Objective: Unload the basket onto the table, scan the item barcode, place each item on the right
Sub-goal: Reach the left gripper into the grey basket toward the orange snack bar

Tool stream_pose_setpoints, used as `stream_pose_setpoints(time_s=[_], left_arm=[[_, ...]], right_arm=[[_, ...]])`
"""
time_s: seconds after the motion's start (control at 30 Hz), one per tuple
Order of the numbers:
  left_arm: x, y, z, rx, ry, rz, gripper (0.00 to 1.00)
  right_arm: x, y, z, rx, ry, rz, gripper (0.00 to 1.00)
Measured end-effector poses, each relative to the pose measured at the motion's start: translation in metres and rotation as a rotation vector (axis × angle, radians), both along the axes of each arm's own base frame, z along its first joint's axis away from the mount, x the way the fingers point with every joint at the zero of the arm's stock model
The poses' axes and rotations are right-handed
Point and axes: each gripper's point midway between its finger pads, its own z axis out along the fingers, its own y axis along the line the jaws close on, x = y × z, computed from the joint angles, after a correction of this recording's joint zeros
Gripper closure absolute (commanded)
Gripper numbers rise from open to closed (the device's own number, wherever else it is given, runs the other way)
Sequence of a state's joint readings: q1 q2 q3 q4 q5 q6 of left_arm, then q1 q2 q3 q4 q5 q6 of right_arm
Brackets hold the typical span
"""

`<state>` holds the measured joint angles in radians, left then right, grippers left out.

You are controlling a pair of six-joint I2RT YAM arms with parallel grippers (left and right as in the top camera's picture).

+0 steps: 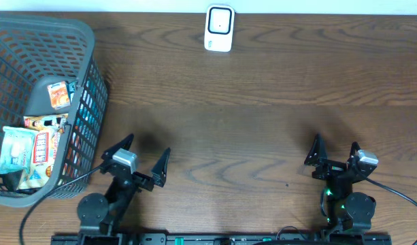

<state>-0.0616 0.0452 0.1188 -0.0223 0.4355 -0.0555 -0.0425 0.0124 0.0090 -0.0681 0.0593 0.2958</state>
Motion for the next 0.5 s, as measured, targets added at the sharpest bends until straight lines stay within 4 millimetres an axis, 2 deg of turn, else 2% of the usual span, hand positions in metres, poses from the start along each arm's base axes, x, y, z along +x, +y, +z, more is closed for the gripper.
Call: stream_pose_setpoints(time_s=[0.23,0.43,0.5], left_arm=[[0.006,-0.002,0.076,-0.006,-0.031,-0.009,0.02],[0.037,0.0,0.109,-0.056,0.221,0.025,0.02],[0.049,0.002,0.128,-0.06,0.302,0.041,0.02]], right_arm=[[0.0,0.0,0.0,0.0,0.0,0.0,0.01],[0.0,0.0,0.0,0.0,-0.001,0.0,0.01],[0.0,0.0,0.0,0.0,0.0,0.0,0.01]])
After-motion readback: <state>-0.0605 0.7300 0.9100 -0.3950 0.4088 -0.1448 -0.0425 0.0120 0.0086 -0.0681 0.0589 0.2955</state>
